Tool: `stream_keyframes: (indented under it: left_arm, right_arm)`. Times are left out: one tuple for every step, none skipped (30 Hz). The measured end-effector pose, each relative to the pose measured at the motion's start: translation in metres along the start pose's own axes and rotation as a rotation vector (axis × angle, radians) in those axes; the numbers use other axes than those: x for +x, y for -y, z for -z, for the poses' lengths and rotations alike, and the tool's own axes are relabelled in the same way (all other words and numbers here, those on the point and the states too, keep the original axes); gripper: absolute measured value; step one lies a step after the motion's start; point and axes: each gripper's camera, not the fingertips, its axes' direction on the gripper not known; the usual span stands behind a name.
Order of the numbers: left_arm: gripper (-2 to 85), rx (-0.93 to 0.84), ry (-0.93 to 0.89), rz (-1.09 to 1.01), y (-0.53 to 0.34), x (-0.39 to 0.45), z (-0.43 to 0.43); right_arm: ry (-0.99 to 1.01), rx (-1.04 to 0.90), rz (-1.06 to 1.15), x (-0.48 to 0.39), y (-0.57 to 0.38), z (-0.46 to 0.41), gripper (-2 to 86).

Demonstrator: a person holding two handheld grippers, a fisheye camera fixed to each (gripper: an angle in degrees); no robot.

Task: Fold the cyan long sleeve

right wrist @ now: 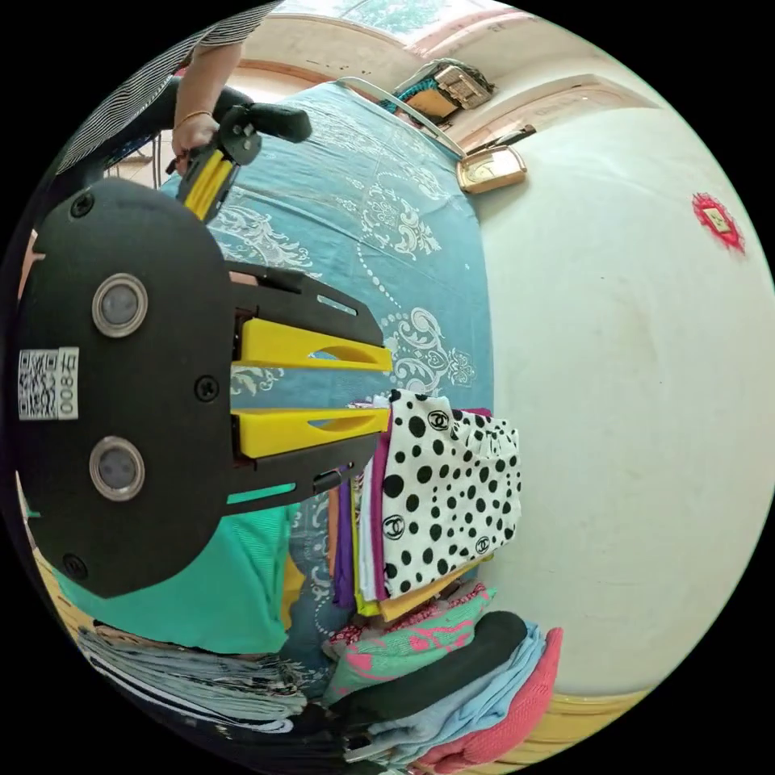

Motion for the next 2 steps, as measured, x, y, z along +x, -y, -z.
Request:
stream_keyframes:
  left_arm:
    - [2.3, -0.011, -0.001, 0.014, -0.015, -0.008, 0.006]
    - [2.3, -0.008, -0.012, 0.026, -0.030, -0.015, 0.013]
  right_arm:
    - [-0.015, -0.021, 0.000, -0.001, 0.024, -0.021, 8.2]
    - [-0.027, -0.042, -0.012, -0.001, 0.047, -0.041, 8.3]
